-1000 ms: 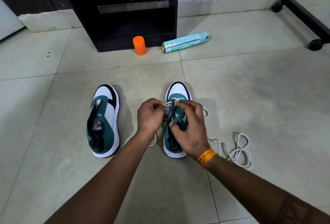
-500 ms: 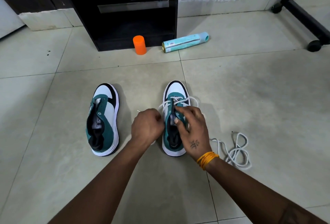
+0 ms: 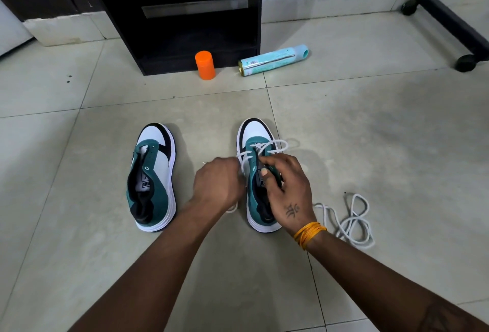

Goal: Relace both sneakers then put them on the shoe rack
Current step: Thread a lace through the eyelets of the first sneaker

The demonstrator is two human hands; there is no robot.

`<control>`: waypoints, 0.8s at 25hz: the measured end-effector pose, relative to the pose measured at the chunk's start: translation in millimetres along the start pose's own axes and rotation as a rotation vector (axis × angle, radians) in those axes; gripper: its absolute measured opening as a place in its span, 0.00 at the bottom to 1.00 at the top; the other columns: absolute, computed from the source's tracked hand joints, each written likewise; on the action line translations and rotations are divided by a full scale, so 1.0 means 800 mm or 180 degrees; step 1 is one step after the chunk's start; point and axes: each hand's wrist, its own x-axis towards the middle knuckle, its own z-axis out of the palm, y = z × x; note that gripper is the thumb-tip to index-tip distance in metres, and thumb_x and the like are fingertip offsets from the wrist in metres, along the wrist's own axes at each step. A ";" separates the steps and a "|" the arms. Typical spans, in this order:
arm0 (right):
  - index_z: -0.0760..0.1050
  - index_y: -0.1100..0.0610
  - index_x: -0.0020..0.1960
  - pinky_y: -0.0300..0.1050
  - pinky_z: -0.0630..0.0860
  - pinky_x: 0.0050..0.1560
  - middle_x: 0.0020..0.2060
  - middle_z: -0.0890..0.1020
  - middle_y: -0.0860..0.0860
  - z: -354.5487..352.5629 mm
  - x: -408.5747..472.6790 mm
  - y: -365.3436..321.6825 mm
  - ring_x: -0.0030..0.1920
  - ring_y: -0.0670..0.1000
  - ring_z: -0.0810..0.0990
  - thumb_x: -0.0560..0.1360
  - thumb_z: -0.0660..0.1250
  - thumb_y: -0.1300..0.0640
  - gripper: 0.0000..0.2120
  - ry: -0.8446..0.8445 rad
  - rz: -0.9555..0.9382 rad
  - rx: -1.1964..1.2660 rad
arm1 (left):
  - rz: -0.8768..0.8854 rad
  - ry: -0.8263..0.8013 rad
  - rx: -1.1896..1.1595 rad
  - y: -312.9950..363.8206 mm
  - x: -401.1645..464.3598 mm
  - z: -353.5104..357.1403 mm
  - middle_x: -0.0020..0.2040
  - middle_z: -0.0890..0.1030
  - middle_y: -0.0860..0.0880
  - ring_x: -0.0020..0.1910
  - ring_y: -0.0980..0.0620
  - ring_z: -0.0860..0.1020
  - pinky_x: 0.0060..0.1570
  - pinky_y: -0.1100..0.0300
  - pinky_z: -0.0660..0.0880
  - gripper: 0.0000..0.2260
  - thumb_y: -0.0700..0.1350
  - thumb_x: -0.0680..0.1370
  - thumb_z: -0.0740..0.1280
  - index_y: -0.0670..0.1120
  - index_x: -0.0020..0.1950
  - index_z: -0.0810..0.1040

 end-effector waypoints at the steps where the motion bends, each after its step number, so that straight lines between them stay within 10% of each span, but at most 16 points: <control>1: 0.82 0.50 0.62 0.35 0.72 0.63 0.57 0.79 0.45 0.000 -0.001 0.001 0.60 0.43 0.78 0.81 0.67 0.60 0.13 0.0012 -0.0009 -0.0007 | -0.0004 0.0265 -0.0189 0.006 0.001 -0.004 0.50 0.84 0.41 0.50 0.36 0.82 0.42 0.52 0.72 0.09 0.51 0.81 0.63 0.48 0.53 0.80; 8: 0.82 0.48 0.62 0.34 0.71 0.63 0.58 0.78 0.45 0.000 -0.001 0.009 0.61 0.44 0.77 0.82 0.66 0.60 0.13 -0.0043 -0.0023 -0.0075 | -0.0088 -0.0901 0.0471 -0.005 -0.005 -0.002 0.59 0.82 0.42 0.58 0.40 0.83 0.52 0.52 0.78 0.15 0.45 0.76 0.71 0.43 0.62 0.79; 13: 0.82 0.49 0.62 0.35 0.71 0.64 0.57 0.78 0.46 0.004 -0.001 0.011 0.61 0.45 0.77 0.82 0.66 0.61 0.13 -0.0039 -0.0047 -0.0066 | 0.0065 0.0296 -0.0114 0.008 0.005 -0.013 0.50 0.83 0.40 0.50 0.35 0.82 0.42 0.51 0.72 0.06 0.47 0.80 0.64 0.46 0.51 0.78; 20: 0.81 0.48 0.63 0.35 0.71 0.64 0.58 0.77 0.45 0.001 -0.003 0.013 0.61 0.44 0.77 0.82 0.65 0.60 0.13 -0.0033 -0.0017 -0.0103 | -0.0292 0.0364 -0.1322 -0.019 0.004 0.021 0.41 0.85 0.50 0.42 0.47 0.82 0.37 0.58 0.68 0.11 0.51 0.80 0.64 0.49 0.43 0.82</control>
